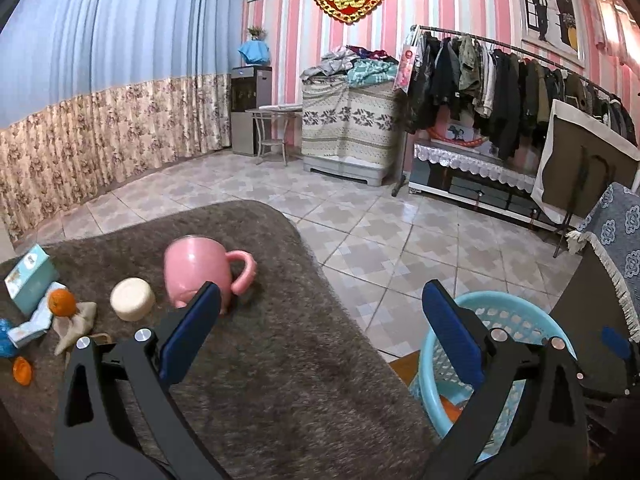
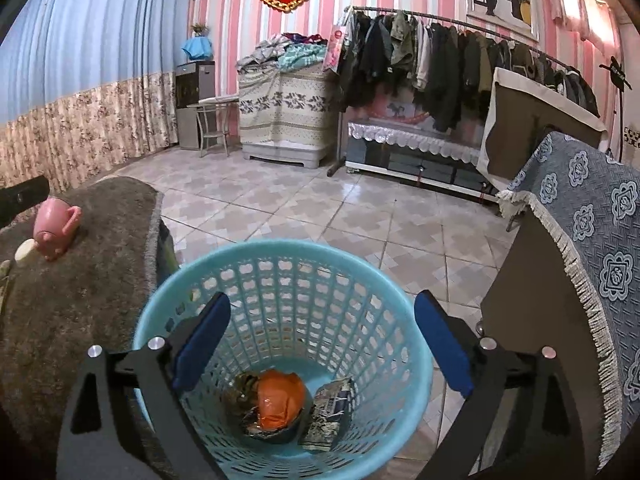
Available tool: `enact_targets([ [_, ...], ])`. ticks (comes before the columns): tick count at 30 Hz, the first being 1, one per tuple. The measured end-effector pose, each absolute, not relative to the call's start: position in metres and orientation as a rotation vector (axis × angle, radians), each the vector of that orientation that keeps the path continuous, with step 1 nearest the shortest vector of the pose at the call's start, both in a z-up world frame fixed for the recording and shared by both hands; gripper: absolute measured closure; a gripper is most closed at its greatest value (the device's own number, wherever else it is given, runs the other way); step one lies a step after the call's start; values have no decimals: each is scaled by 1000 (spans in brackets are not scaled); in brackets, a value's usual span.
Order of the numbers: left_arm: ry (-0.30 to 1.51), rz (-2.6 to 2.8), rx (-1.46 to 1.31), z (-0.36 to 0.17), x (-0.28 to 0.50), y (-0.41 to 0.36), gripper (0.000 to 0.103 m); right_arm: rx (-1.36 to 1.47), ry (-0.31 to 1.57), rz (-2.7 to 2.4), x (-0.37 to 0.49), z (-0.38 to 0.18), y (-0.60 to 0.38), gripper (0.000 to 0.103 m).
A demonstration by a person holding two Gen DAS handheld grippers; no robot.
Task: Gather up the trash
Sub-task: 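Move both tools back over the rug toward the orange bowl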
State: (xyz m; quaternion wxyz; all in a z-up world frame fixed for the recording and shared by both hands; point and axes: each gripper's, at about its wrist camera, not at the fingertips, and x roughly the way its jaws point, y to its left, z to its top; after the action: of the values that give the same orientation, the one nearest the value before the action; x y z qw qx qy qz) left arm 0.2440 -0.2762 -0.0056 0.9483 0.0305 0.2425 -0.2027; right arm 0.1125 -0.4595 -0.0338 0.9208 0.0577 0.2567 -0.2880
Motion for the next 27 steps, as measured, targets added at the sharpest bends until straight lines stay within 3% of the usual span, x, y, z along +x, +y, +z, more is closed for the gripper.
enact_targets([
  [15, 421, -335, 50, 44, 221, -208, 6, 127, 443, -437, 118, -10, -408, 11],
  [27, 409, -210, 49, 44, 208, -117, 6, 89, 433, -324, 139, -4, -352, 11],
])
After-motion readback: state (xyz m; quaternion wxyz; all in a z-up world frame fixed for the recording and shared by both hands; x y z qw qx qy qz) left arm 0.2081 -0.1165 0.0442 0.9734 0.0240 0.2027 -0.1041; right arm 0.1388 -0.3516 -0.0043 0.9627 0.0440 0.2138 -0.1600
